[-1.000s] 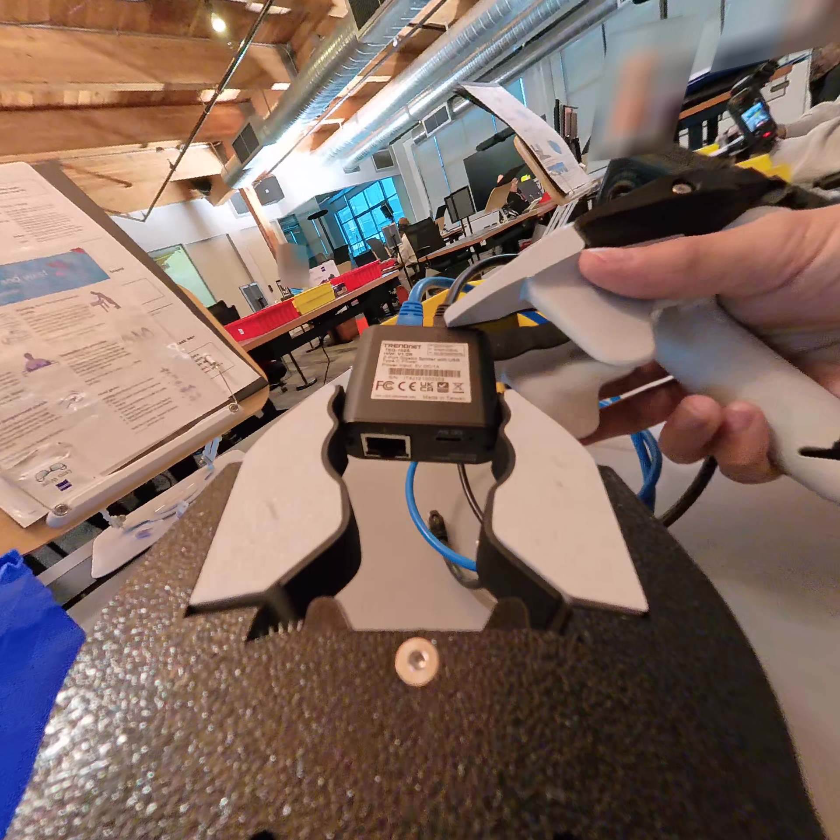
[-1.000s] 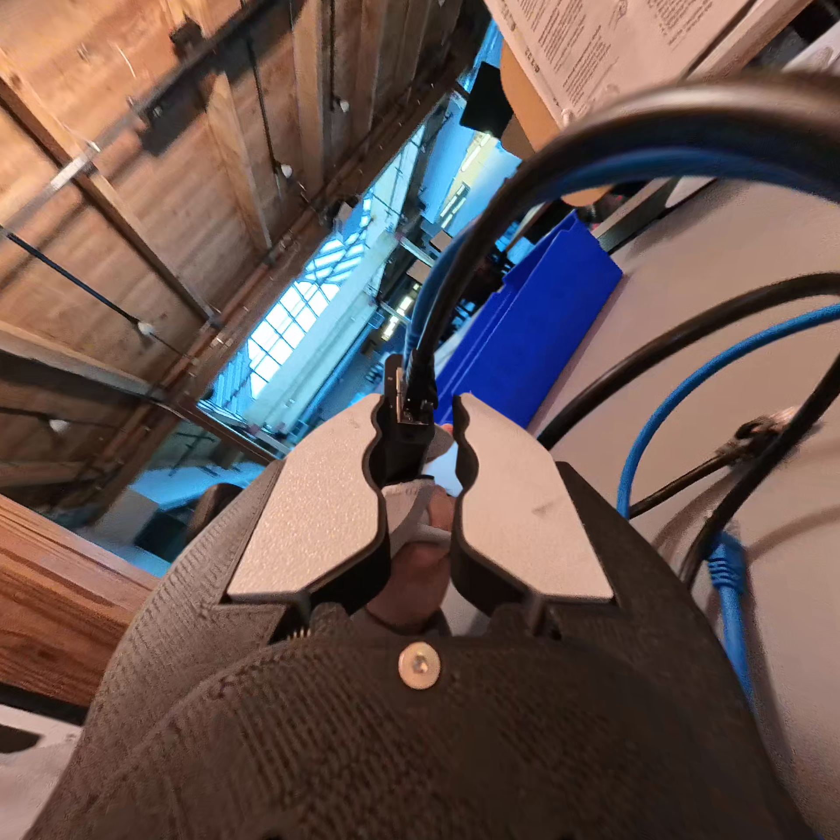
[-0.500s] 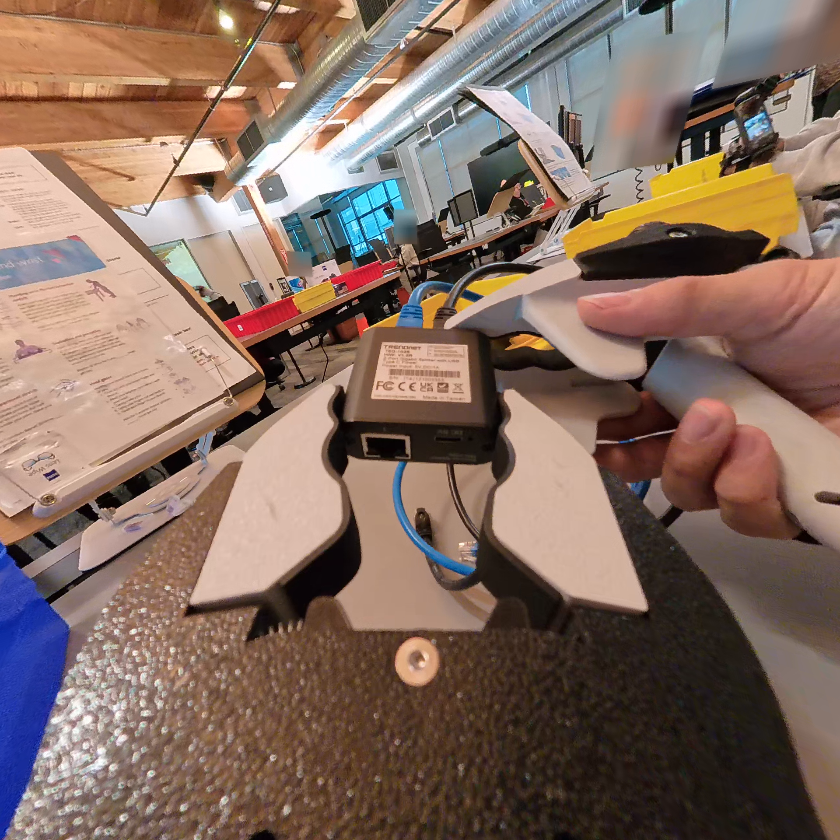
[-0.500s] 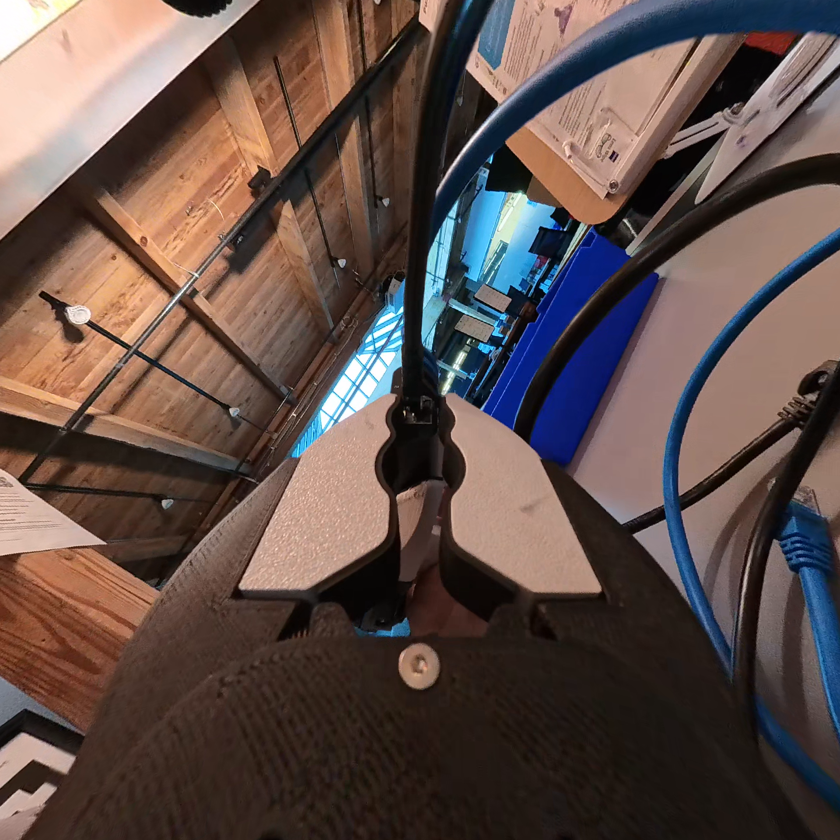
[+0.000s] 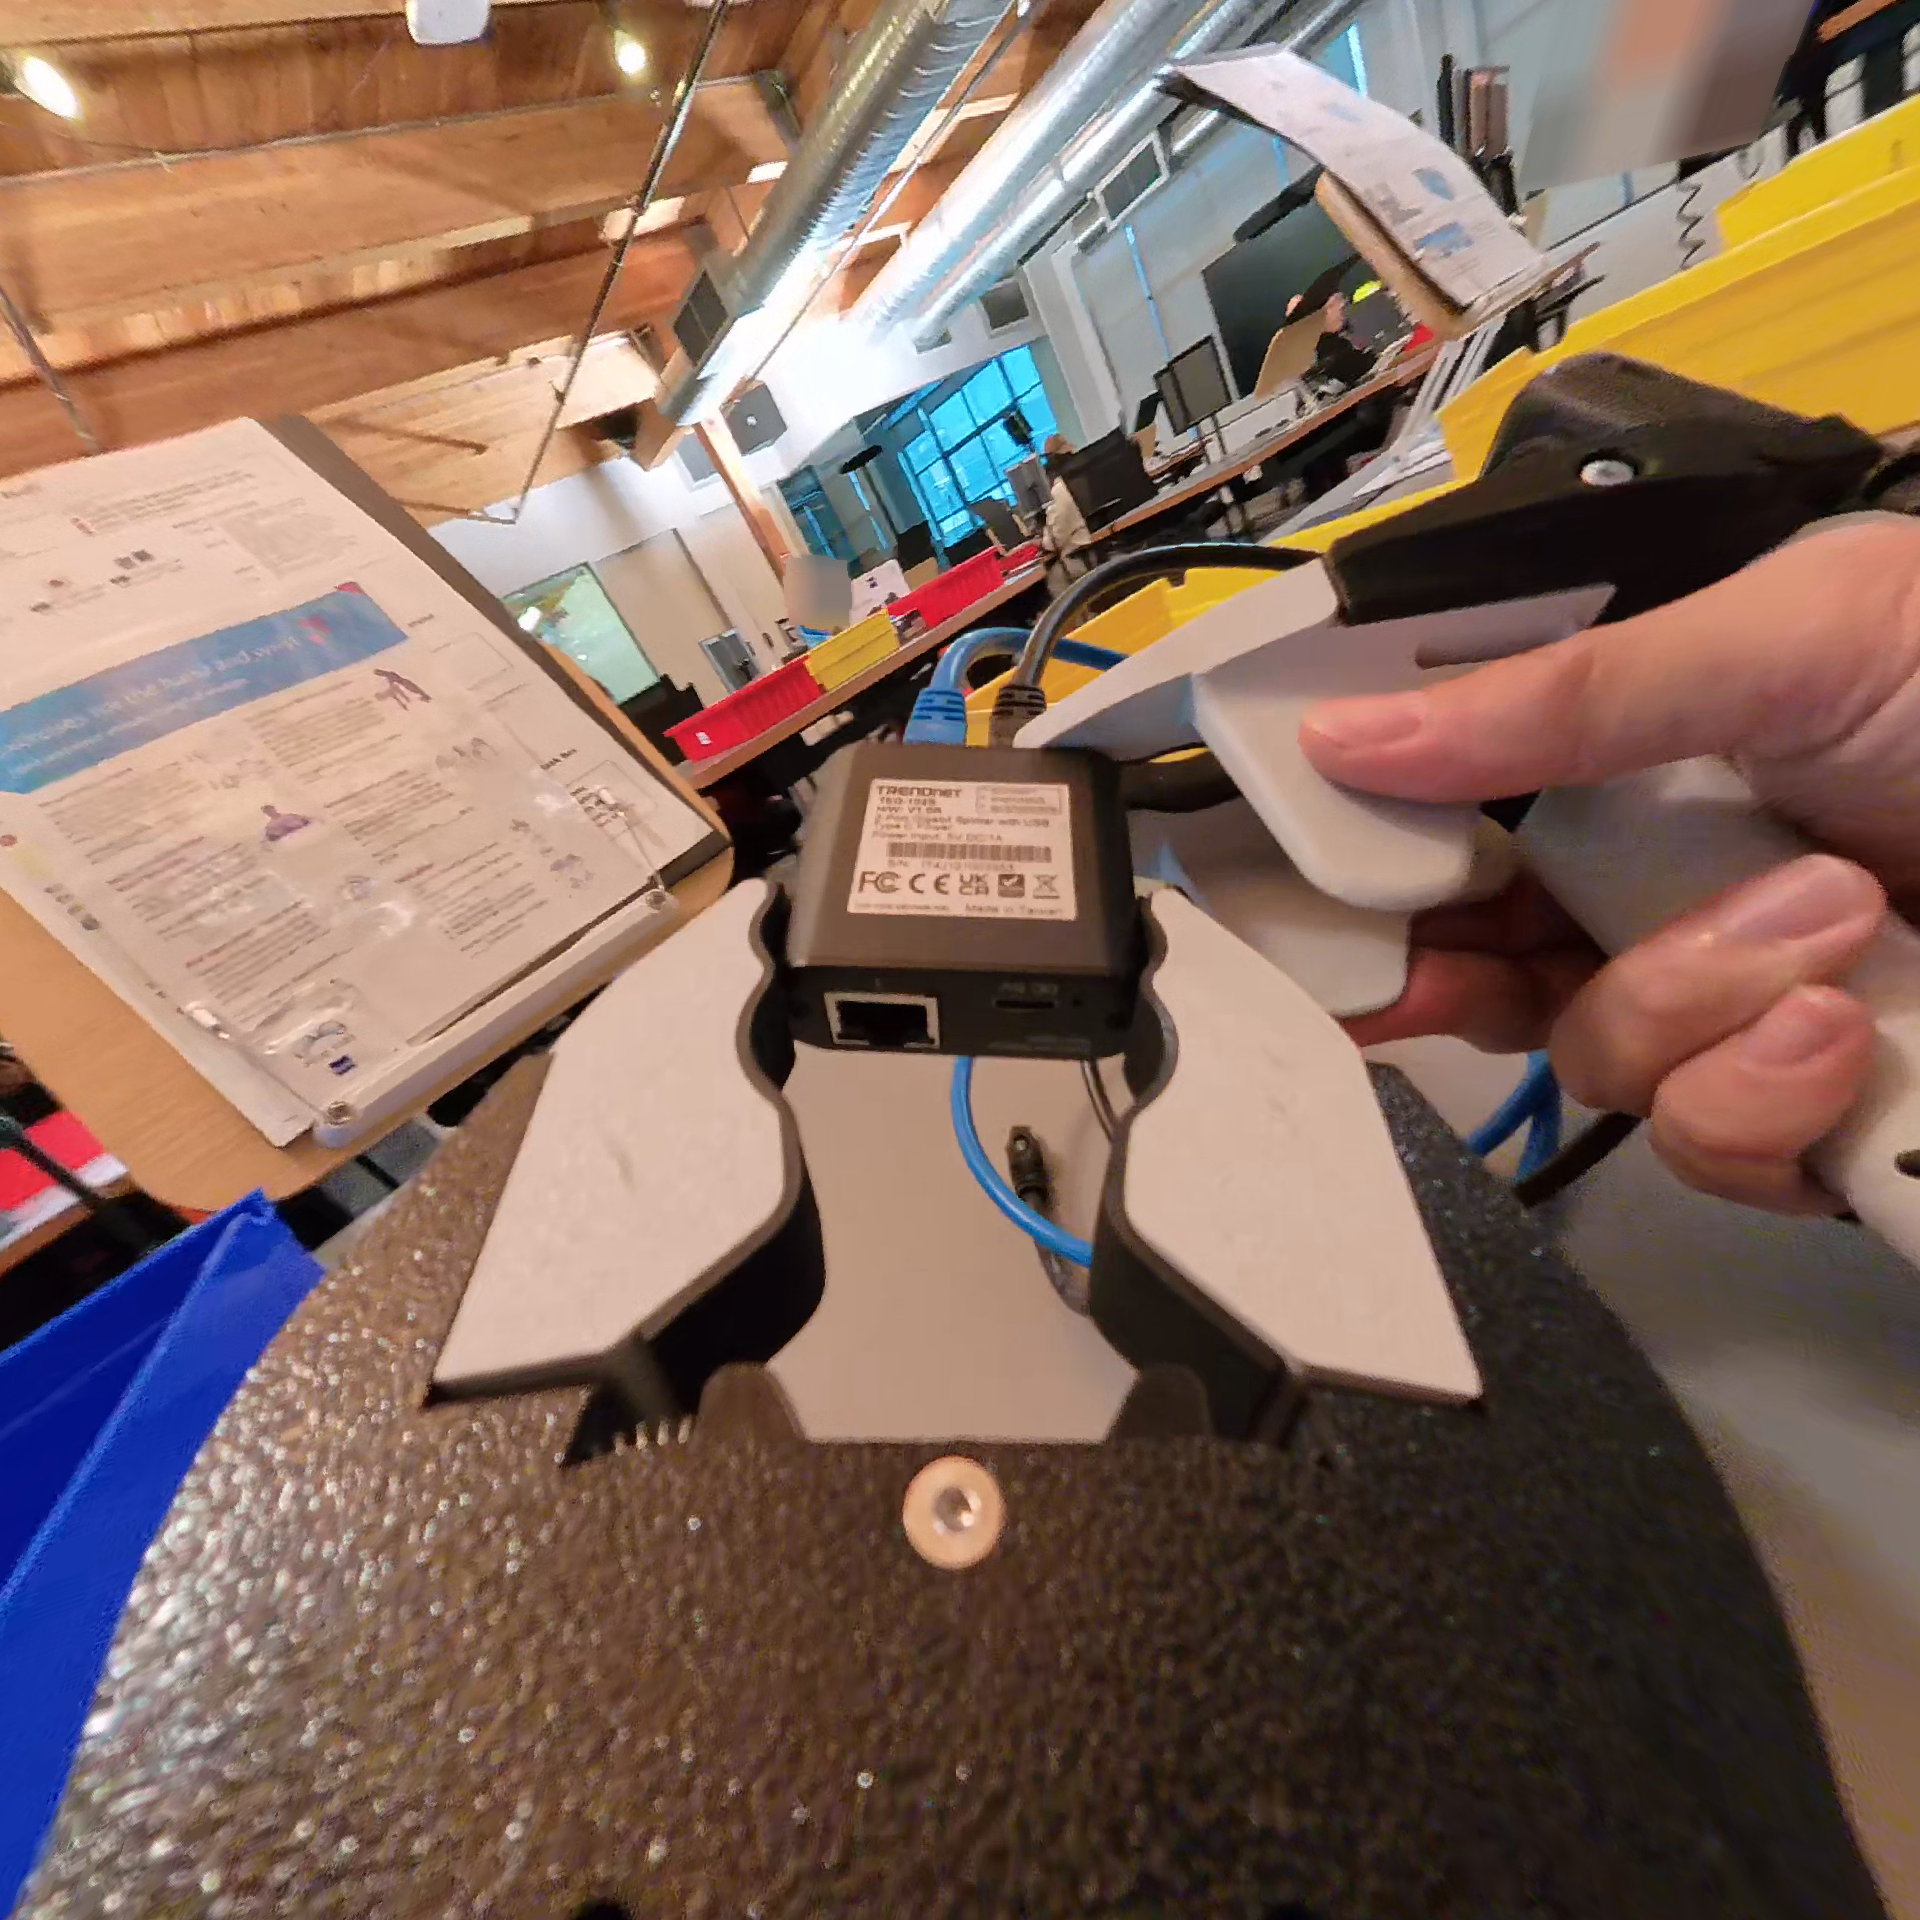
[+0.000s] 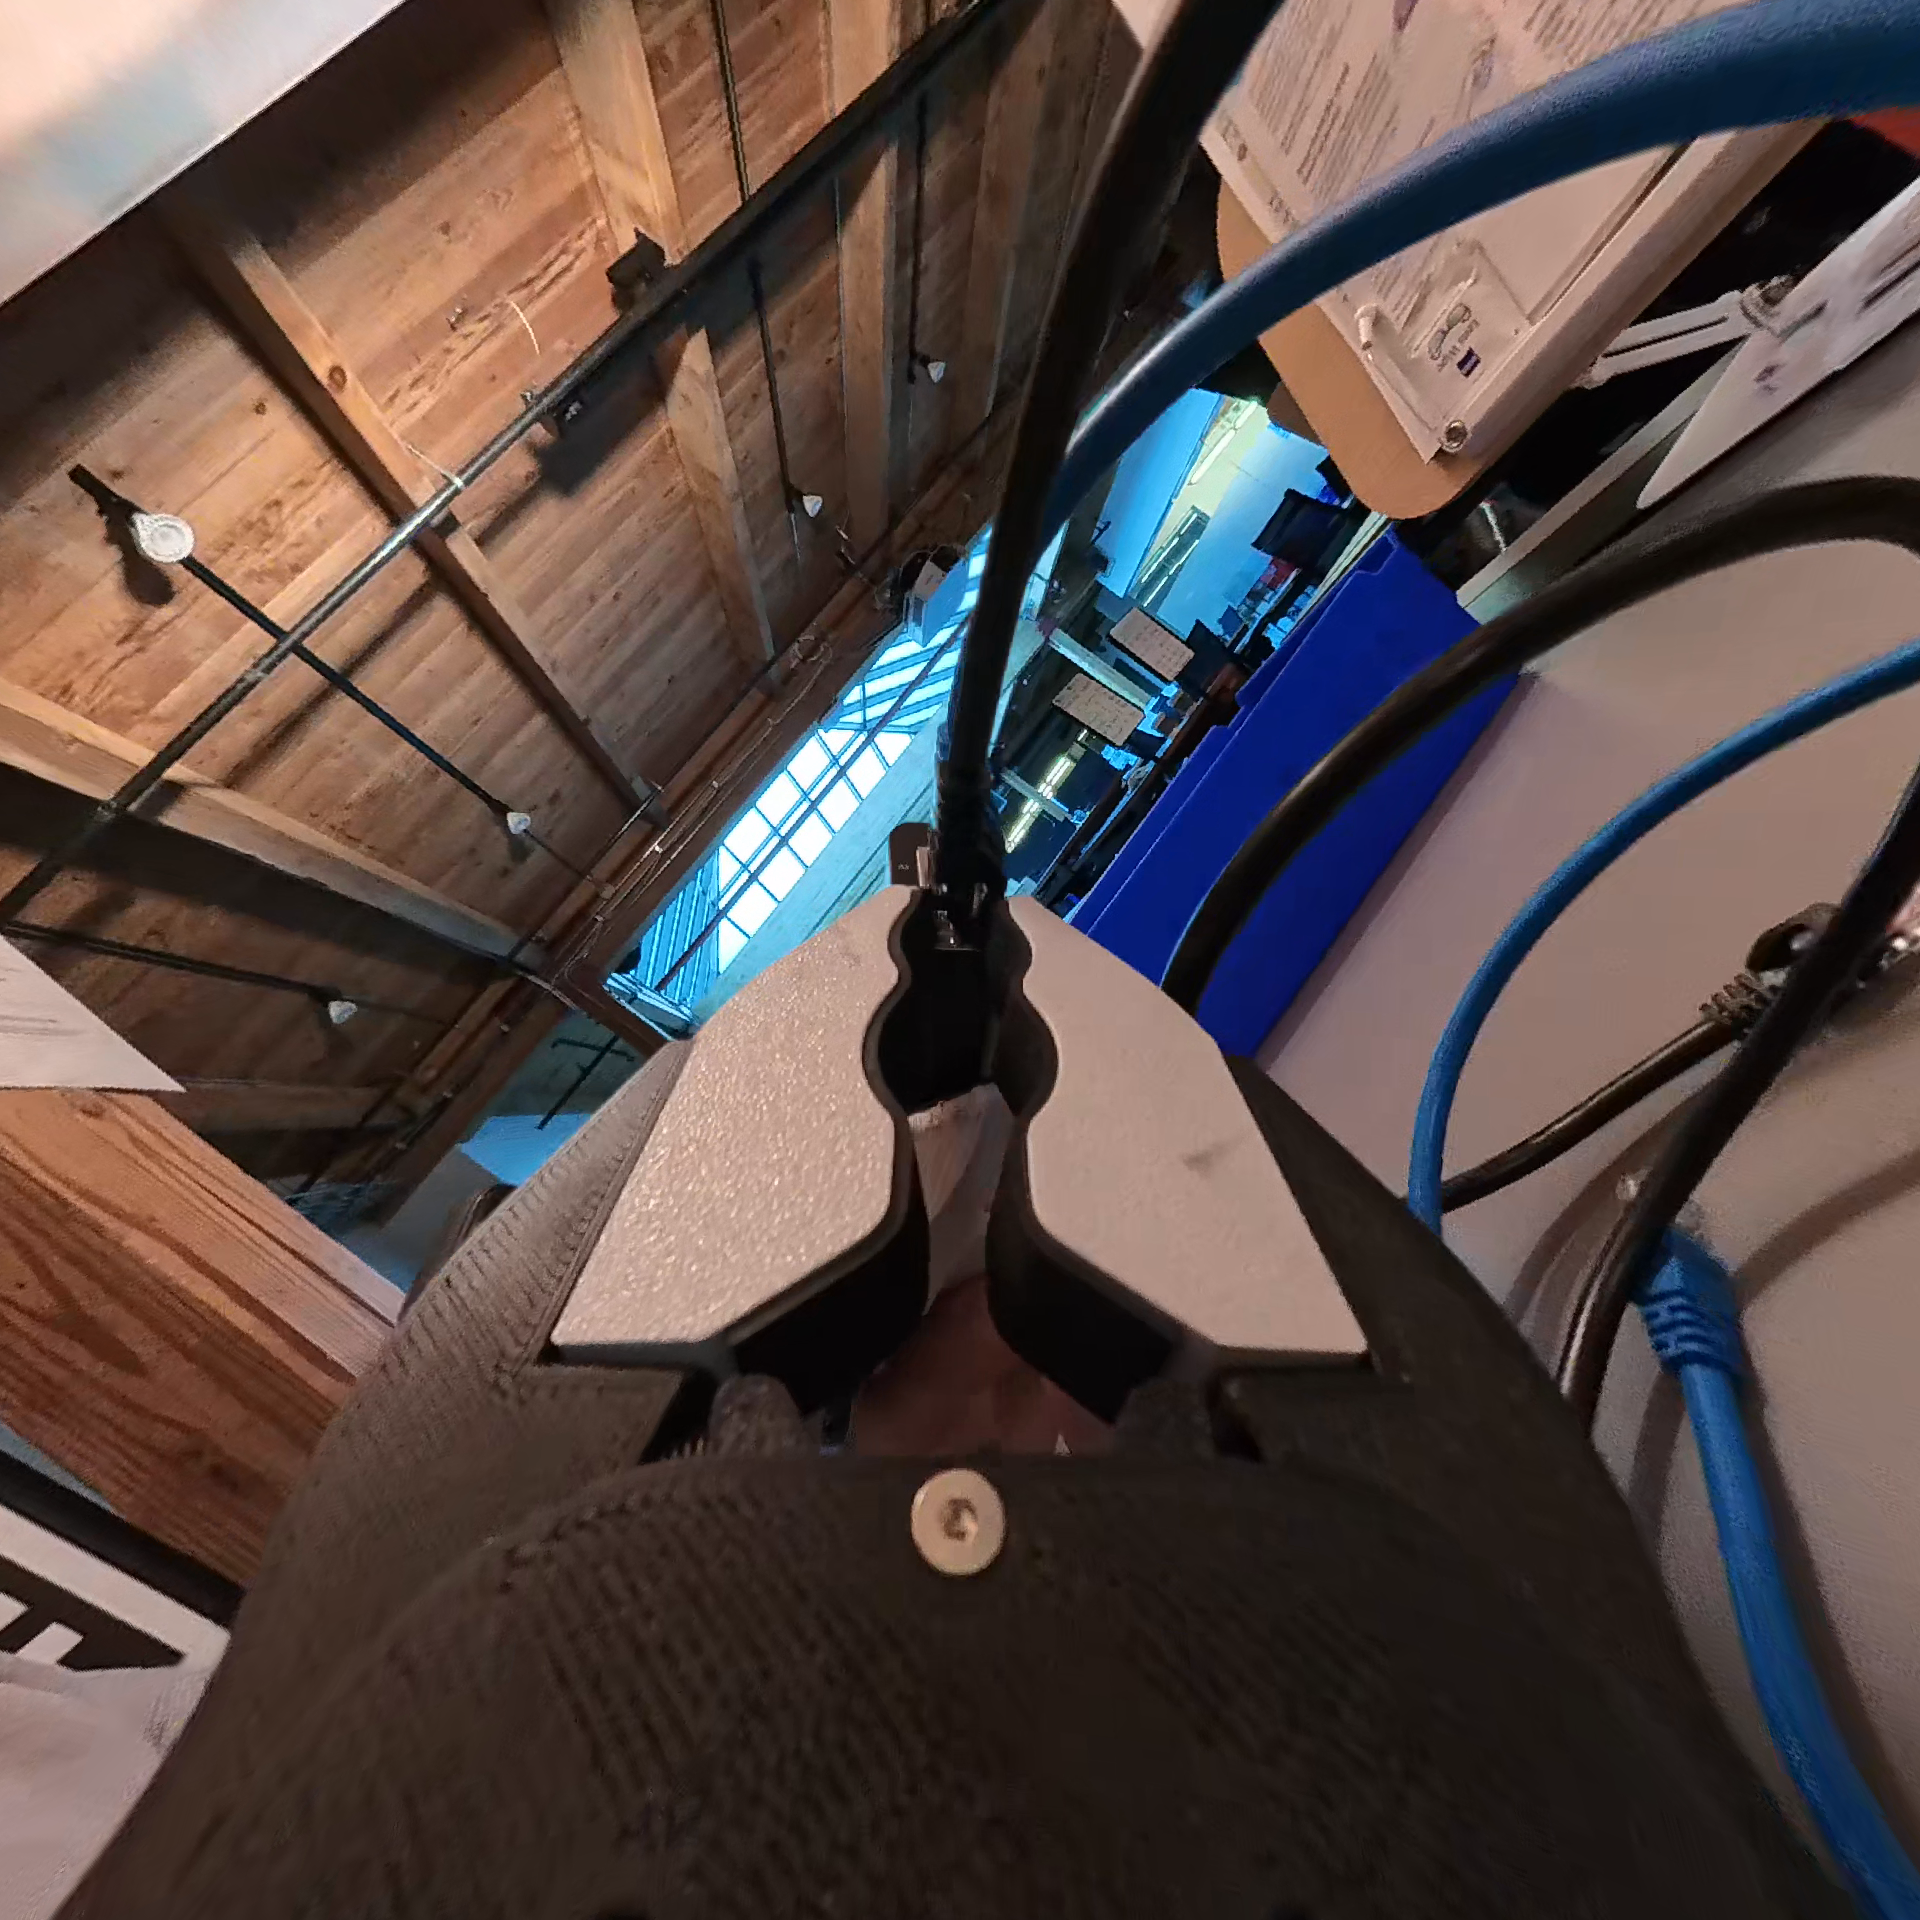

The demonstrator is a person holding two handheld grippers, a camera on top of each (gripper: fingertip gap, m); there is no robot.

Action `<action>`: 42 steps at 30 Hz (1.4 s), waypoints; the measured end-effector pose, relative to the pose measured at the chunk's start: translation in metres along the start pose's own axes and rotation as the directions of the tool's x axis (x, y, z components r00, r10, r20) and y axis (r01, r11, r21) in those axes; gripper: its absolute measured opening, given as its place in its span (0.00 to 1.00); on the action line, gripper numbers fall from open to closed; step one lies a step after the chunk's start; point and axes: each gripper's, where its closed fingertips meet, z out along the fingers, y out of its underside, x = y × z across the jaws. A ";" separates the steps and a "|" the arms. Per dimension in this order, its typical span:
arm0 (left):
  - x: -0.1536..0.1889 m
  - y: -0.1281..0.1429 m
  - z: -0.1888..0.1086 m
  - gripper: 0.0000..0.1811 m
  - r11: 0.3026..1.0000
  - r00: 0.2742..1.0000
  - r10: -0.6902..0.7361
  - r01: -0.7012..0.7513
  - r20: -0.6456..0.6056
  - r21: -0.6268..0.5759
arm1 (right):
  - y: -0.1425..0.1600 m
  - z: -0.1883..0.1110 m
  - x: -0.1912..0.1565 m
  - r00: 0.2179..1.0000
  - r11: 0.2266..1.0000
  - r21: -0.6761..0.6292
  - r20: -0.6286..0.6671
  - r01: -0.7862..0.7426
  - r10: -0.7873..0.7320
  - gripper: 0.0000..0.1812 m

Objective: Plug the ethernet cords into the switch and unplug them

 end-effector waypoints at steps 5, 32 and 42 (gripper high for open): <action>-0.002 0.001 0.001 0.34 0.998 0.997 0.060 -0.059 0.053 -0.020 | -0.001 0.001 0.002 0.998 0.998 -0.028 0.008 0.064 -0.064 0.07; -0.118 -0.031 -0.051 0.34 0.927 0.890 -0.364 0.319 0.273 0.197 | -0.032 -0.074 0.015 0.653 0.464 -0.683 0.024 0.564 -0.757 0.05; -0.140 -0.026 -0.066 0.34 0.957 0.900 -0.281 0.238 0.333 0.164 | -0.107 -0.070 -0.028 0.476 0.207 -0.780 0.130 0.591 -0.870 0.05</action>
